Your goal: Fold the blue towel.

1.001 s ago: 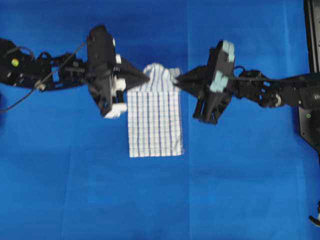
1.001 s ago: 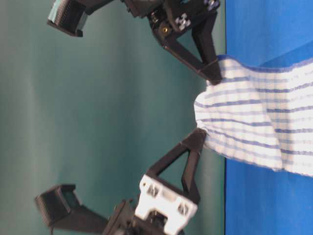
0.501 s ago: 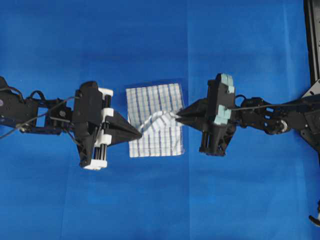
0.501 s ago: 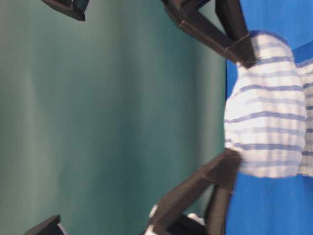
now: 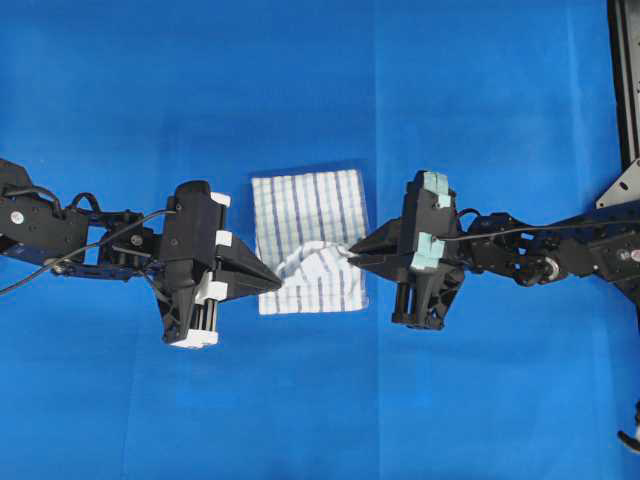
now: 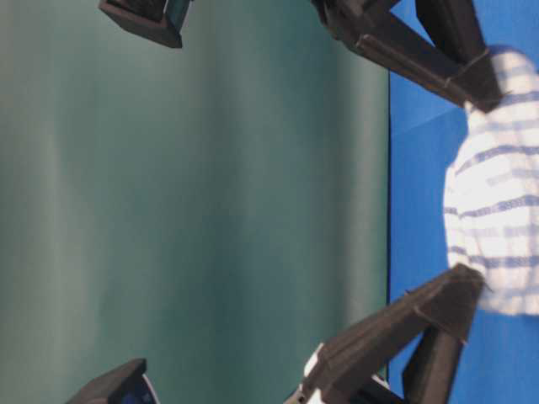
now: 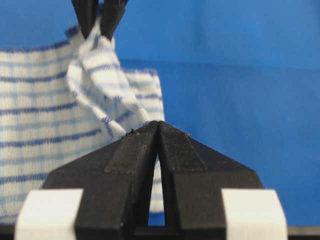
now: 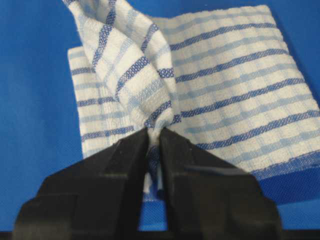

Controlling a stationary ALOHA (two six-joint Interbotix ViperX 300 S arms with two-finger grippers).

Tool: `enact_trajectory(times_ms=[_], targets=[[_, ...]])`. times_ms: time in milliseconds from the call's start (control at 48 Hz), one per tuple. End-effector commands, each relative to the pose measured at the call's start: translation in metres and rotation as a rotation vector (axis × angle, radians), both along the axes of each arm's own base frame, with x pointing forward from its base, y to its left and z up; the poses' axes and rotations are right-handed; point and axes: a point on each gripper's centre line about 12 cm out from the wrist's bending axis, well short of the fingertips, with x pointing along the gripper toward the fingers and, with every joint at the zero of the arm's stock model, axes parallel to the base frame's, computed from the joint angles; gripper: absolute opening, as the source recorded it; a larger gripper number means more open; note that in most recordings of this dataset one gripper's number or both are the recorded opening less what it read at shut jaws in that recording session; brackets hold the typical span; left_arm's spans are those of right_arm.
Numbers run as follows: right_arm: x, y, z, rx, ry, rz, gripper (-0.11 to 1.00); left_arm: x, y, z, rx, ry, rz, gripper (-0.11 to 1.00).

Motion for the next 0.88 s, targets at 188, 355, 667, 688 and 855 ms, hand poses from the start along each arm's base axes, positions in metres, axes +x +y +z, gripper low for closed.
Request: enact_trajectory(times_ms=[188, 355, 667, 688, 855], targets=[[0.004, 0.001, 0.011, 0.003, -0.034, -0.003, 0.70, -0.004, 0.001, 0.008, -0.010, 0.000, 0.001, 0.29], [-0.003, -0.001, 0.024, -0.008, -0.069, 0.004, 0.91, -0.013, 0.005, 0.021, -0.009, 0.012, -0.011, 0.78], [-0.044, -0.018, 0.072, -0.072, -0.212, 0.027, 0.83, -0.041, 0.023, 0.060, -0.026, -0.067, 0.018, 0.83], [-0.047, -0.020, 0.075, -0.077, -0.222, 0.027, 0.83, -0.044, 0.025, 0.062, -0.026, -0.076, 0.020, 0.83], [-0.078, -0.030, 0.093, -0.117, -0.304, 0.033, 0.83, -0.071, 0.033, 0.076, 0.005, -0.144, 0.015, 0.83]])
